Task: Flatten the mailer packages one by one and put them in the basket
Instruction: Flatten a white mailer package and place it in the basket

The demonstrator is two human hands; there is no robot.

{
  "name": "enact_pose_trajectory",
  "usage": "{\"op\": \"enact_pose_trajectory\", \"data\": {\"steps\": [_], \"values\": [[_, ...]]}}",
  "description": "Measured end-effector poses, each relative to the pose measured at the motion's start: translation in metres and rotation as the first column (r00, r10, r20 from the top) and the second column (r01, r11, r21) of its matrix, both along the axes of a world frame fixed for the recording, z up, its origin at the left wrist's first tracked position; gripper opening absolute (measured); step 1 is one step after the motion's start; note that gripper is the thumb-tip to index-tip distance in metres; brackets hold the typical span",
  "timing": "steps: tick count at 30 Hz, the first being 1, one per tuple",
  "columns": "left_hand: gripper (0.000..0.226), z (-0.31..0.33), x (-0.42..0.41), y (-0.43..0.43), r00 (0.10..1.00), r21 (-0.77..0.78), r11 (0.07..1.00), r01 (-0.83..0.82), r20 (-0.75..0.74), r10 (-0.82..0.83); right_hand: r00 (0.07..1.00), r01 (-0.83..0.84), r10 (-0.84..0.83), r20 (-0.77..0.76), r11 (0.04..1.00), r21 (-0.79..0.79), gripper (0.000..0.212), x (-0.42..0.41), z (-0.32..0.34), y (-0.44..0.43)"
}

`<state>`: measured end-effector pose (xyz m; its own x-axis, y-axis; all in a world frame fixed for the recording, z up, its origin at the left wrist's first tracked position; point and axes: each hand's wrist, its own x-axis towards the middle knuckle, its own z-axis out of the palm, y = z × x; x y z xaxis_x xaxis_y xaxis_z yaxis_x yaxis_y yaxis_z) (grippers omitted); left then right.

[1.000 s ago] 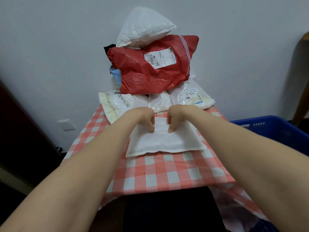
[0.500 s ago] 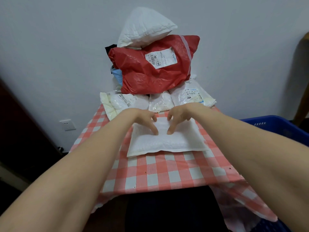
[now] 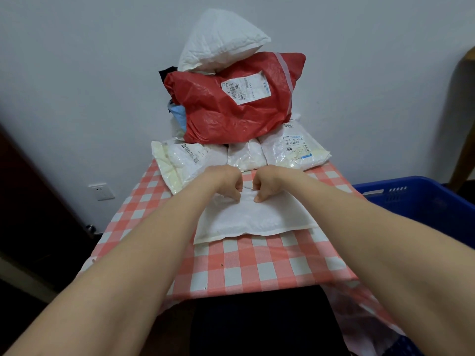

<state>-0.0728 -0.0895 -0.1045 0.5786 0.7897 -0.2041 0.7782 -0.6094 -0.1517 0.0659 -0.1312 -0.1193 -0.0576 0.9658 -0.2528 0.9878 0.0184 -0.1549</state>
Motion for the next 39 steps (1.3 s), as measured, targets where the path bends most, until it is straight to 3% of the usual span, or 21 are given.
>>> {"op": "enact_pose_trajectory", "data": {"steps": [5,7,12,17,26,33,39], "values": [[0.017,0.021,-0.006,0.005,0.992,0.16,0.987,-0.018,0.126,-0.002,0.994,0.075,-0.058,-0.091,0.976,0.203,0.031,0.004,0.018,0.003],[0.017,0.022,-0.01,0.007,0.98,0.158,0.986,-0.056,0.2,0.024,0.992,0.105,-0.084,-0.098,0.966,0.237,0.032,0.006,0.022,0.004],[0.057,0.007,-0.02,0.005,0.975,-0.014,0.993,-0.119,0.188,0.12,0.994,0.112,-0.113,-0.001,0.982,0.151,0.064,0.01,0.019,-0.005],[0.077,-0.004,-0.019,-0.003,0.99,-0.086,0.99,-0.109,0.079,0.116,0.995,0.1,-0.1,0.021,0.995,0.021,0.075,0.008,0.012,-0.015],[0.044,-0.016,-0.016,-0.002,0.994,-0.034,0.997,-0.068,0.084,0.071,0.992,0.081,-0.084,0.093,0.996,0.031,0.061,0.001,0.001,-0.011],[0.029,-0.018,-0.017,-0.007,0.989,0.073,0.996,-0.047,0.145,0.036,0.994,0.069,-0.076,0.075,0.993,0.092,0.035,-0.001,-0.002,-0.012],[0.049,-0.008,-0.019,-0.017,0.989,0.024,0.996,-0.083,0.124,0.079,0.994,0.089,-0.096,0.061,0.99,0.106,0.067,-0.001,0.015,-0.024]]}}
